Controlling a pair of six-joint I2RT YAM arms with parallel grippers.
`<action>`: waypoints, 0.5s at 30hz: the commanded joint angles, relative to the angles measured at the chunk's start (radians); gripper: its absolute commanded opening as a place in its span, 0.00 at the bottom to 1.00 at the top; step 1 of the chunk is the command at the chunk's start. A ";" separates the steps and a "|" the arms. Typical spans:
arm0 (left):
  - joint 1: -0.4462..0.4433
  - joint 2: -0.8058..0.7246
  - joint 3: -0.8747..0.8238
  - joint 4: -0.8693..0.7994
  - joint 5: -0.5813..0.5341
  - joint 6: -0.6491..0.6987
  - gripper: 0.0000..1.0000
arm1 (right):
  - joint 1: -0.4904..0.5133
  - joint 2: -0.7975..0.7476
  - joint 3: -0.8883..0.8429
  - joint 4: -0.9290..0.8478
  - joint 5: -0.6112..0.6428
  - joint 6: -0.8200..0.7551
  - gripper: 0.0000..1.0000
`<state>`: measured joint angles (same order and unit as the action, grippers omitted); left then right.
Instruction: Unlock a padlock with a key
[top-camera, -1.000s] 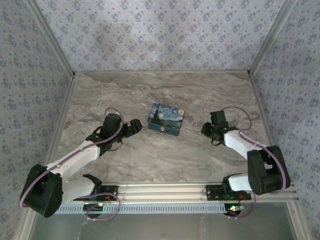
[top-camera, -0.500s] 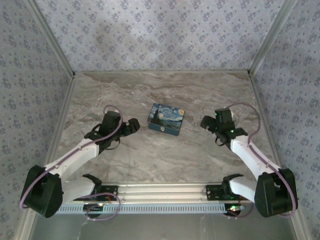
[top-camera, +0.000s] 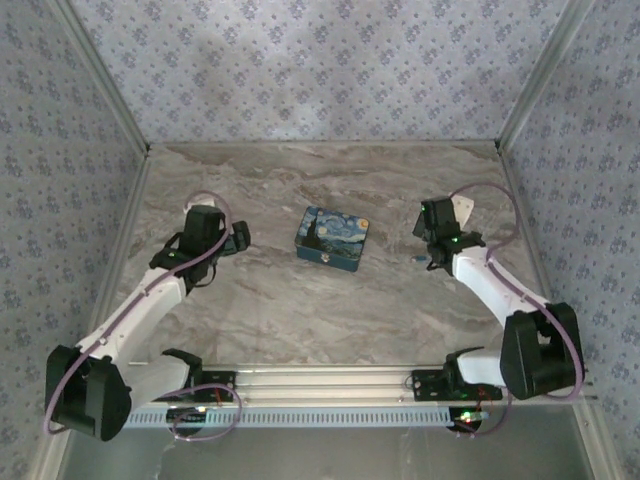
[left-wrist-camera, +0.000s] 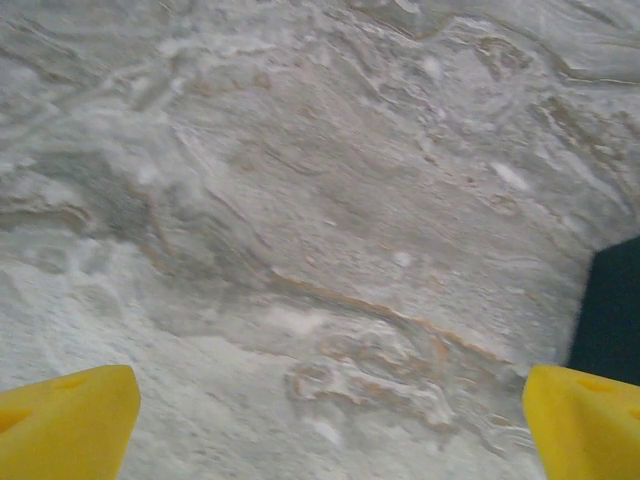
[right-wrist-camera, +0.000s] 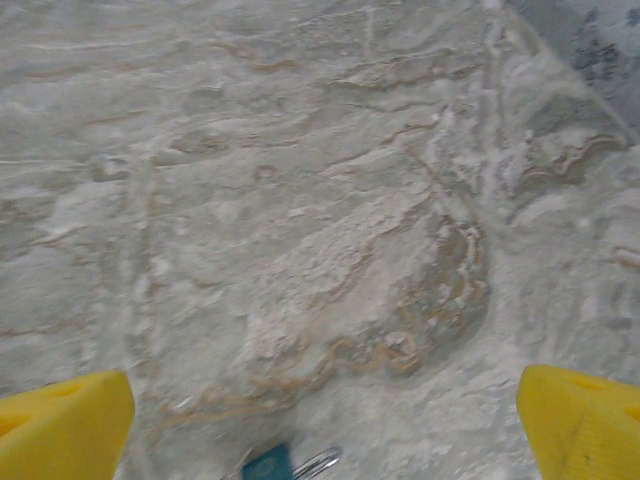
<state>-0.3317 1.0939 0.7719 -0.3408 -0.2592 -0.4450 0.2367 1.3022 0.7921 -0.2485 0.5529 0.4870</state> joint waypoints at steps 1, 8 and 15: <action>0.061 -0.001 0.005 0.014 -0.063 0.112 0.98 | -0.007 -0.004 -0.063 0.184 0.143 -0.118 1.00; 0.211 -0.018 -0.155 0.250 -0.097 0.209 0.98 | -0.093 -0.009 -0.185 0.397 0.142 -0.226 1.00; 0.269 0.082 -0.353 0.693 -0.140 0.252 0.98 | -0.135 0.058 -0.293 0.674 0.127 -0.319 1.00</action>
<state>-0.0746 1.1217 0.4393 0.0910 -0.3672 -0.2325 0.1123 1.3254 0.5385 0.2455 0.6693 0.2306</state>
